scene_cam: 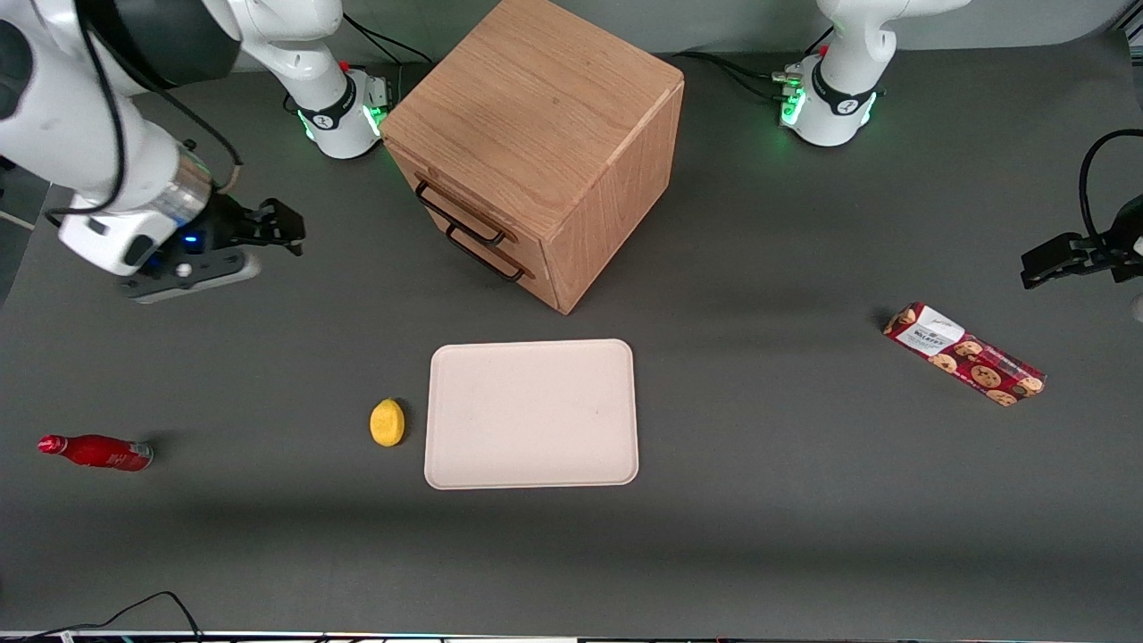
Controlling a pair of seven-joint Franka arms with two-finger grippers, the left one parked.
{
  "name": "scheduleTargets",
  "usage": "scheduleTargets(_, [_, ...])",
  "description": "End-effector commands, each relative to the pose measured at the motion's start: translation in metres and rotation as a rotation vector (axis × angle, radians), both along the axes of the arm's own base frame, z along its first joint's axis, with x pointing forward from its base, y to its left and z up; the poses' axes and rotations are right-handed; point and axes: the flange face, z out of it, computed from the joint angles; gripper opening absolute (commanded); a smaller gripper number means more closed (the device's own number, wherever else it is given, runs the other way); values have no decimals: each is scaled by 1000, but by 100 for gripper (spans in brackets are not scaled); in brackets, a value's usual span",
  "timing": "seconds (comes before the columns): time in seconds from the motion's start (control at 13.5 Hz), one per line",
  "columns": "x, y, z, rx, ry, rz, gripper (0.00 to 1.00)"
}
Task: Open upper drawer
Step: 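Move the right gripper to the upper drawer's black handle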
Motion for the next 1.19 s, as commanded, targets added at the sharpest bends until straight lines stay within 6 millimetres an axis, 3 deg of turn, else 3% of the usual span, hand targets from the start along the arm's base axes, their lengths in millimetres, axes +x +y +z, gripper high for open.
scheduleTargets(0.0, [2, 3, -2, 101, 25, 140, 100])
scheduleTargets(0.15, [-2, 17, -2, 179, 40, 196, 100])
scheduleTargets(0.44, [-17, 66, -15, 207, 77, 260, 100])
scheduleTargets(0.89, [-41, 123, -70, 255, 98, 331, 100])
scheduleTargets(1.11, [-53, 136, -97, 277, 121, 336, 100])
